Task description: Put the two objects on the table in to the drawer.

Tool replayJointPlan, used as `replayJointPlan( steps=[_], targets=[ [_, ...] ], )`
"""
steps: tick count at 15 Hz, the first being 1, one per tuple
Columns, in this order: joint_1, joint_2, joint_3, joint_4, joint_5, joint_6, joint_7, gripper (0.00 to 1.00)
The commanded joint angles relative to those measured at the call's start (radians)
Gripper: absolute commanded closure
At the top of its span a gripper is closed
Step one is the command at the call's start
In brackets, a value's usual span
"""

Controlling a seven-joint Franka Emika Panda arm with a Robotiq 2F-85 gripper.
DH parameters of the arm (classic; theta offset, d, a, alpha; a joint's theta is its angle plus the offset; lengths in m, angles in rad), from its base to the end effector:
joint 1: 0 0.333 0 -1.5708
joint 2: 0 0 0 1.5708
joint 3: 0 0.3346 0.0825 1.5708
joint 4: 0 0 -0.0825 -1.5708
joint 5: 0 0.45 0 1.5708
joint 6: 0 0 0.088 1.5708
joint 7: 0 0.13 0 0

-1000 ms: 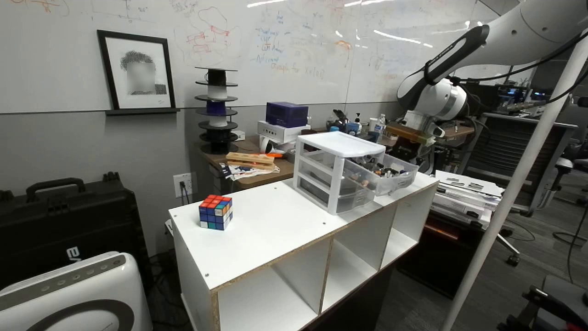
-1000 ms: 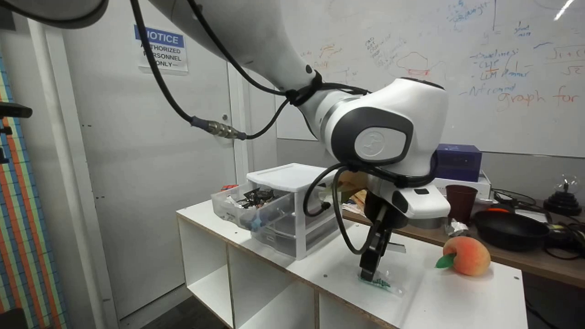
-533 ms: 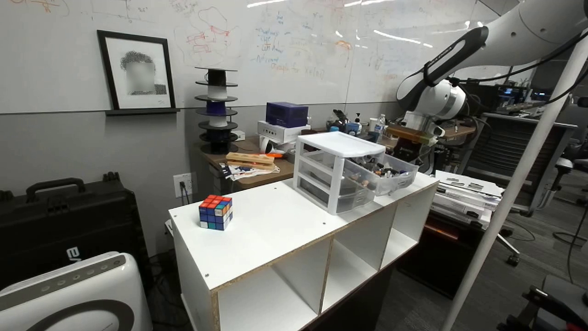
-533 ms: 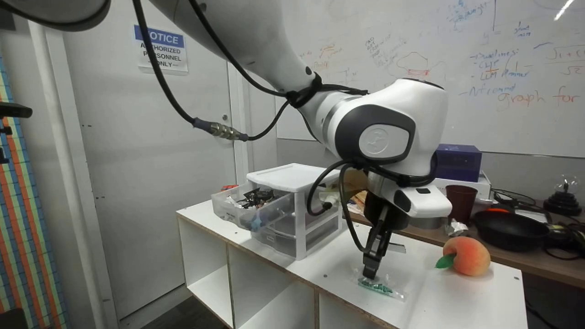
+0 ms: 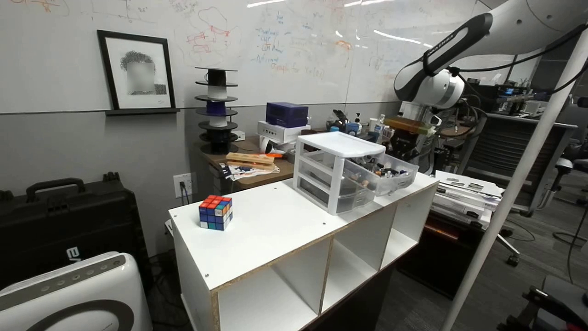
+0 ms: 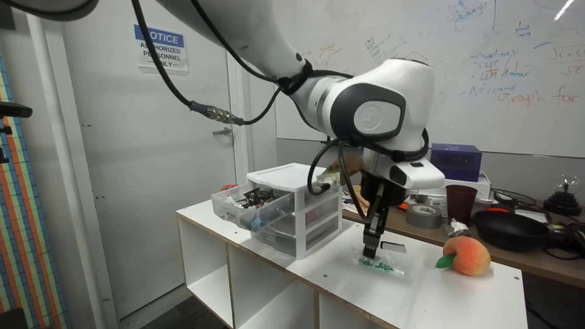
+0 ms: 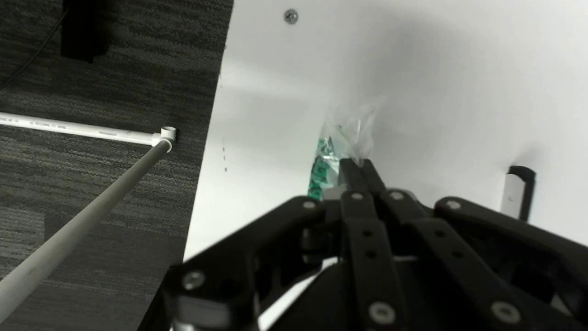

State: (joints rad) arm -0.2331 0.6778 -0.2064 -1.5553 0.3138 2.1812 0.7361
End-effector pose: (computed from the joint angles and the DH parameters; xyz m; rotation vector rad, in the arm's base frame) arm 0.7054 -0.2930 0.2048 -2.3896 1.8511 0.0753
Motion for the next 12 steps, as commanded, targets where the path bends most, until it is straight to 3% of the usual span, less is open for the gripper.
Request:
replayJointPlan(
  steps=[1, 6, 12],
  targets=[
    [0.049, -0.192, -0.018, -0.123, -0.054, -0.009, -0.009, 1.0],
    [0.088, -0.442, -0.001, -0.291, -0.141, 0.012, -0.094, 1.0],
    [0.132, -0.726, 0.071, -0.501, -0.125, -0.111, -0.293, 1.0]
  ],
)
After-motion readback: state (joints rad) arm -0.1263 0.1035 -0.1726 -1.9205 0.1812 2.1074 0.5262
